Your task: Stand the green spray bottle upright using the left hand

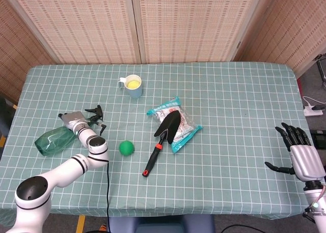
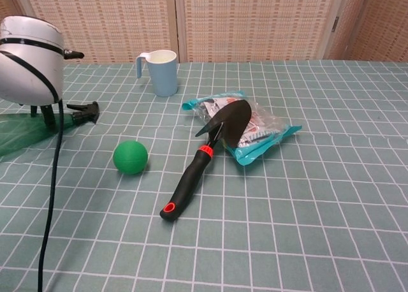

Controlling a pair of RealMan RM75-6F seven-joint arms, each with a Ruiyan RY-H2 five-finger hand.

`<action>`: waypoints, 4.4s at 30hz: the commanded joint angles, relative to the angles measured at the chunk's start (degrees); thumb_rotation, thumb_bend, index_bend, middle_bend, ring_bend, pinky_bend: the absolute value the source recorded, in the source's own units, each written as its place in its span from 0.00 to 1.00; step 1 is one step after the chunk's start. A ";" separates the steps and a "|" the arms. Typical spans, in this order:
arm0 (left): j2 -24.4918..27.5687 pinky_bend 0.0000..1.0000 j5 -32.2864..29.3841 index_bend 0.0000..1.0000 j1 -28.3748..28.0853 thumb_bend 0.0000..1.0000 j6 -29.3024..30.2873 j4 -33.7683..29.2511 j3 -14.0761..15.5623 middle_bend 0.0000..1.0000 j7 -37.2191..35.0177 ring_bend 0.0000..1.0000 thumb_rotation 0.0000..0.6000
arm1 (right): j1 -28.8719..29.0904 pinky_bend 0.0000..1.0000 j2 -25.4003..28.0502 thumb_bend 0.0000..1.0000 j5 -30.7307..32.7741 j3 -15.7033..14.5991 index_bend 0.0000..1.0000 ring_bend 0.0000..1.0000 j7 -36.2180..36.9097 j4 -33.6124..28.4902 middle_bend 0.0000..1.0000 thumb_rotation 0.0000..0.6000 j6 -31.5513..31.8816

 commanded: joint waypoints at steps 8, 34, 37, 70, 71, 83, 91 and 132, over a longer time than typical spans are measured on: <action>-4.08 0.03 5.68 0.33 -2.05 0.22 -1.63 8.24 -3.44 0.25 -5.16 0.12 1.00 | 0.16 0.00 0.17 0.00 0.14 -0.18 0.09 0.00 -0.78 -0.09 0.00 1.00 -0.51; -8.74 0.03 10.52 0.44 -2.80 0.23 -5.55 17.37 -10.74 0.31 -1.67 0.14 1.00 | 0.19 0.00 0.13 0.00 0.67 -0.01 0.09 0.00 -0.53 -0.11 0.00 1.00 -0.81; -8.79 0.03 10.91 0.44 -2.64 0.25 -5.66 17.20 -11.25 0.33 -0.74 0.14 1.00 | 0.24 0.00 0.21 0.00 0.61 -0.05 0.09 0.00 -0.23 -0.14 0.00 1.00 -0.96; 11.37 0.07 21.07 0.56 12.80 0.33 2.56 -18.51 -10.96 0.58 -16.15 0.28 1.00 | 0.17 0.00 0.30 0.00 -1.88 -0.73 0.07 0.00 0.70 0.22 0.00 1.00 -0.13; 12.89 0.07 21.21 0.56 13.98 0.33 2.81 -21.59 -11.25 0.58 -17.45 0.28 1.00 | 0.13 0.00 0.31 0.00 -1.96 -0.75 0.07 0.00 0.72 0.19 0.00 1.00 -0.04; 25.76 0.05 17.70 0.56 26.55 0.34 -3.13 -44.56 -14.65 0.58 -38.39 0.28 1.00 | 0.33 0.00 -0.09 0.00 -2.49 -0.96 0.06 0.00 -0.37 0.41 0.00 1.00 -0.03; 25.98 0.04 27.38 0.55 29.64 0.34 -7.75 -47.03 -15.68 0.58 -59.71 0.28 1.00 | 0.53 0.00 -0.65 0.00 -1.29 -0.75 0.04 0.00 -2.85 0.20 0.00 1.00 -0.59; 7.27 0.01 65.85 0.50 29.97 0.34 -3.31 -17.34 0.90 0.51 -111.20 0.24 1.00 | 0.91 0.00 -1.77 0.00 3.36 -0.03 0.00 0.00 -9.00 -0.72 0.00 1.00 -2.27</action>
